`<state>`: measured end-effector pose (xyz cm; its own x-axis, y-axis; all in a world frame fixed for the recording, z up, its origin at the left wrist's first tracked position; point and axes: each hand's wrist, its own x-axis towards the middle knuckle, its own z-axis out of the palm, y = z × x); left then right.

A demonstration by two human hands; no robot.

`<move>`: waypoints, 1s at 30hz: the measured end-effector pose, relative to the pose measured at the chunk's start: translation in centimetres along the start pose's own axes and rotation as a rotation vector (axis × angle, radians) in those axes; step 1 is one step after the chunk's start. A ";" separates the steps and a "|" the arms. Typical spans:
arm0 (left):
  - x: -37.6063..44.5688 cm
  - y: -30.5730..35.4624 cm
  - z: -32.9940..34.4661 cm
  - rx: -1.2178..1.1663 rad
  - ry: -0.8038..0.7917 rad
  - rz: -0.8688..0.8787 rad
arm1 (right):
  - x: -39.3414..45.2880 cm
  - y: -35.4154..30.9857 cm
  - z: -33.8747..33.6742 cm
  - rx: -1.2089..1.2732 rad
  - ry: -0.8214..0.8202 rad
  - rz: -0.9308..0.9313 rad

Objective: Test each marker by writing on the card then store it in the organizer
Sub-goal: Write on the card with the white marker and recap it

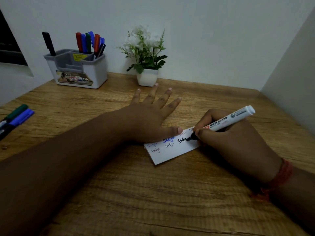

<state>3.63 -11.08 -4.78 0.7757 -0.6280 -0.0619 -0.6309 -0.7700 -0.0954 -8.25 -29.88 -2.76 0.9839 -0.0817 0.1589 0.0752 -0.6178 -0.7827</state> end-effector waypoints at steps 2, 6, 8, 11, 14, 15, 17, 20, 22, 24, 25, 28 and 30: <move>0.0 0.0 0.0 0.006 -0.001 -0.001 | -0.1 -0.1 0.0 0.023 -0.009 0.008; 0.0 0.0 0.1 0.004 0.008 0.005 | 0.1 0.0 0.0 0.017 0.011 0.018; 0.0 0.0 0.1 0.007 0.005 0.002 | 0.2 0.1 0.0 0.016 0.031 0.024; 0.1 0.0 0.0 0.008 0.002 -0.001 | 0.3 0.1 0.0 0.012 0.024 0.028; 0.1 0.0 0.0 0.011 0.001 -0.001 | 0.2 0.1 0.0 -0.005 0.021 0.023; 0.1 0.0 0.0 0.013 0.002 0.000 | 0.2 0.2 0.0 -0.008 0.027 0.019; 0.1 -0.1 0.0 0.012 0.001 0.000 | 0.4 0.3 0.0 -0.014 0.032 0.017; 0.1 0.0 0.0 0.010 -0.004 0.003 | 0.5 0.4 0.0 -0.008 0.031 0.022; 0.1 -0.1 0.0 0.007 -0.006 0.000 | 0.7 0.6 -0.1 0.026 0.071 0.019; 0.0 0.0 -0.1 0.000 -0.009 0.001 | 0.8 0.8 -0.2 0.085 0.115 0.014; 0.0 0.0 -0.1 0.000 -0.008 0.002 | 0.8 0.8 -0.2 0.118 0.127 0.012; -0.1 0.0 -0.2 -0.007 -0.012 0.005 | 0.9 1.0 -0.2 0.194 0.145 0.002; -0.1 -0.1 -0.3 -0.033 -0.011 0.010 | 1.0 1.0 -0.3 0.211 0.173 -0.033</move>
<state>3.55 -10.98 -4.45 0.7693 -0.6346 -0.0736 -0.6387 -0.7670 -0.0619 -7.20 -30.80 -3.23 0.9392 -0.2079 0.2733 0.1572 -0.4473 -0.8805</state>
